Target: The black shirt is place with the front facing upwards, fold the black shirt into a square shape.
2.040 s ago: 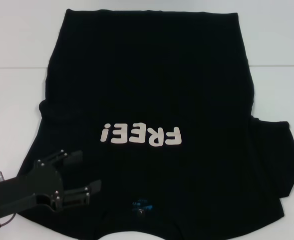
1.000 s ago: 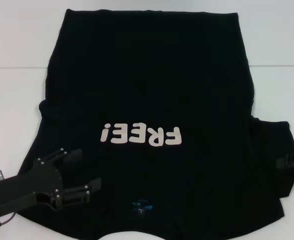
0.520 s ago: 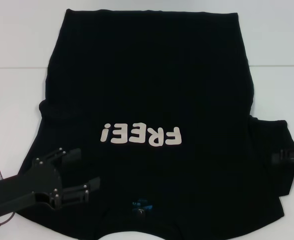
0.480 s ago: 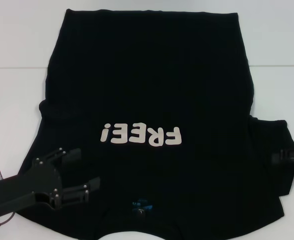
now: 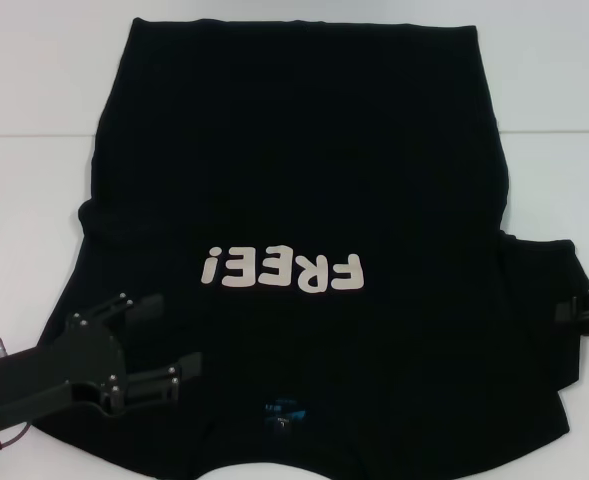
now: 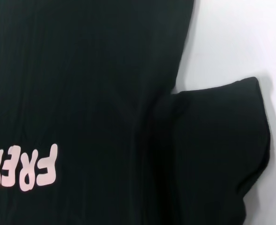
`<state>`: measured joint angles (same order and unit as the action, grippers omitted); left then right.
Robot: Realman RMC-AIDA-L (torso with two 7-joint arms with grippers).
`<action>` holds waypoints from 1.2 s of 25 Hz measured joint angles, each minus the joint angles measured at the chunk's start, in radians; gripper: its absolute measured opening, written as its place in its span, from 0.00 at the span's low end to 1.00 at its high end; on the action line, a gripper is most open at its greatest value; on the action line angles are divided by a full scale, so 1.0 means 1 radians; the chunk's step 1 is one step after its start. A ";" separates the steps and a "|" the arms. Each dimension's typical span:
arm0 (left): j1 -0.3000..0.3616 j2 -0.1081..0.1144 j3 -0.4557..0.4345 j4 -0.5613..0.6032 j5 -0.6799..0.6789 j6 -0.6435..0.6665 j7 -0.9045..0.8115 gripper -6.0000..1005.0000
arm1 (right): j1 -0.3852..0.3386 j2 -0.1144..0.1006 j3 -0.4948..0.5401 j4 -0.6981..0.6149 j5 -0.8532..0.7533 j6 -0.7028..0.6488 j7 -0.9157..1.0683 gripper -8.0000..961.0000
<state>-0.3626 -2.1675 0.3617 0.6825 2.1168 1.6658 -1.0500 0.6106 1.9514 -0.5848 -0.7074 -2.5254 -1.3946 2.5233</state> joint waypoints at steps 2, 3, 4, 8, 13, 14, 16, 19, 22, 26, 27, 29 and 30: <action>-0.001 0.000 0.000 0.000 0.000 0.000 0.001 0.92 | 0.003 0.000 -0.003 0.001 -0.002 0.000 0.001 0.65; -0.002 0.000 0.000 0.000 0.000 0.000 0.001 0.92 | 0.003 0.000 -0.006 0.001 -0.004 0.000 0.003 0.61; -0.002 0.000 0.000 0.000 0.000 0.000 0.001 0.92 | 0.005 0.000 -0.011 0.001 -0.005 0.001 0.005 0.57; -0.003 0.000 -0.001 0.000 -0.001 0.000 0.001 0.92 | 0.006 0.001 -0.022 -0.001 -0.006 0.001 0.008 0.43; -0.003 0.000 -0.001 -0.003 -0.002 0.000 0.002 0.92 | 0.006 -0.004 -0.023 -0.006 -0.006 0.001 0.014 0.15; -0.002 0.000 -0.001 -0.003 -0.002 0.000 0.002 0.92 | 0.006 -0.005 -0.023 -0.006 -0.006 0.001 0.015 0.14; -0.002 0.000 -0.002 -0.003 -0.003 0.000 0.002 0.92 | 0.006 -0.007 -0.025 -0.004 -0.006 0.001 0.014 0.12; -0.002 0.000 -0.003 -0.004 -0.003 0.000 0.002 0.92 | 0.008 -0.008 -0.029 -0.004 -0.006 0.001 0.013 0.09; -0.002 0.000 -0.003 -0.009 -0.003 0.000 0.002 0.92 | 0.008 -0.009 -0.028 -0.005 -0.006 0.001 0.011 0.07; -0.002 0.000 -0.009 -0.011 -0.003 0.000 0.002 0.92 | 0.004 -0.018 -0.023 -0.006 -0.004 -0.016 0.007 0.06; -0.002 0.000 -0.016 -0.011 -0.003 0.003 0.002 0.92 | 0.001 -0.022 -0.018 -0.007 -0.002 -0.029 0.007 0.06; -0.002 0.000 -0.021 -0.011 -0.003 0.004 0.002 0.92 | -0.009 -0.030 0.002 -0.015 0.001 -0.058 0.007 0.08; -0.002 0.001 -0.025 -0.011 -0.003 0.005 0.002 0.92 | -0.014 -0.032 0.015 -0.019 0.002 -0.073 0.004 0.09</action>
<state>-0.3650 -2.1666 0.3370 0.6717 2.1137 1.6709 -1.0482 0.5966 1.9194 -0.5698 -0.7261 -2.5235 -1.4680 2.5270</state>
